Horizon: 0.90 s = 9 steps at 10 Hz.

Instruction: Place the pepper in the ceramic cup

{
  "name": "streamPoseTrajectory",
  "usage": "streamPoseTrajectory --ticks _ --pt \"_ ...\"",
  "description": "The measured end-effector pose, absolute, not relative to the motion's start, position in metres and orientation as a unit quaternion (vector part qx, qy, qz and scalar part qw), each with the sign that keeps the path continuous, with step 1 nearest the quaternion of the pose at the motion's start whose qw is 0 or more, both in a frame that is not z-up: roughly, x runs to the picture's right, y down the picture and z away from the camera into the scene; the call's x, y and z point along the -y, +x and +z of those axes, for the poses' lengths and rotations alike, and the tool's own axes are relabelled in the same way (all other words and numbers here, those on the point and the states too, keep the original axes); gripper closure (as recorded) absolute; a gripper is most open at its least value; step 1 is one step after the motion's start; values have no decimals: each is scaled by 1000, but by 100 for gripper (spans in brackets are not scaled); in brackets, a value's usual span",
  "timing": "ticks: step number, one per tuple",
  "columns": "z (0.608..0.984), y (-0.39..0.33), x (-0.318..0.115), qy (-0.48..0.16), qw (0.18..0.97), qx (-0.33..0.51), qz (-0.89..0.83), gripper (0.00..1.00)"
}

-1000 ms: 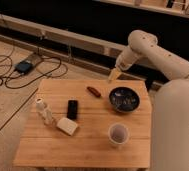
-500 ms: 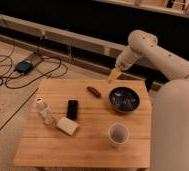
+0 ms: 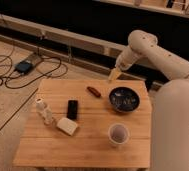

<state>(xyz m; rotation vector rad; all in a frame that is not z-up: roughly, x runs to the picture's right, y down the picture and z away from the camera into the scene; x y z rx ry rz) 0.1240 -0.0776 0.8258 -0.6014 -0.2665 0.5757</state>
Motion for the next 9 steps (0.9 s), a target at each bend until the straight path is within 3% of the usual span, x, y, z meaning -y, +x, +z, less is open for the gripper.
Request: streamPoseTrajectory --ticks 9 --pt "889 66 46 -301 933 37 195 20"
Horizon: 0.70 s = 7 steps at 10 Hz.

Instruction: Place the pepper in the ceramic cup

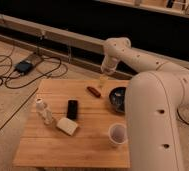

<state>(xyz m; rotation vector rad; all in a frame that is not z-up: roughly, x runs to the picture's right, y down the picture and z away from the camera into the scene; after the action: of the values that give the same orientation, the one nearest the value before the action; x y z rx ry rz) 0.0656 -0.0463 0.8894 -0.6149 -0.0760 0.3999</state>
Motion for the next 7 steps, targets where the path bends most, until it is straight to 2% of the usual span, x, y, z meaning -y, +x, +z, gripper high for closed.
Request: streamPoseTrajectory --ticks 7 --pt "928 38 16 -293 942 27 164 20"
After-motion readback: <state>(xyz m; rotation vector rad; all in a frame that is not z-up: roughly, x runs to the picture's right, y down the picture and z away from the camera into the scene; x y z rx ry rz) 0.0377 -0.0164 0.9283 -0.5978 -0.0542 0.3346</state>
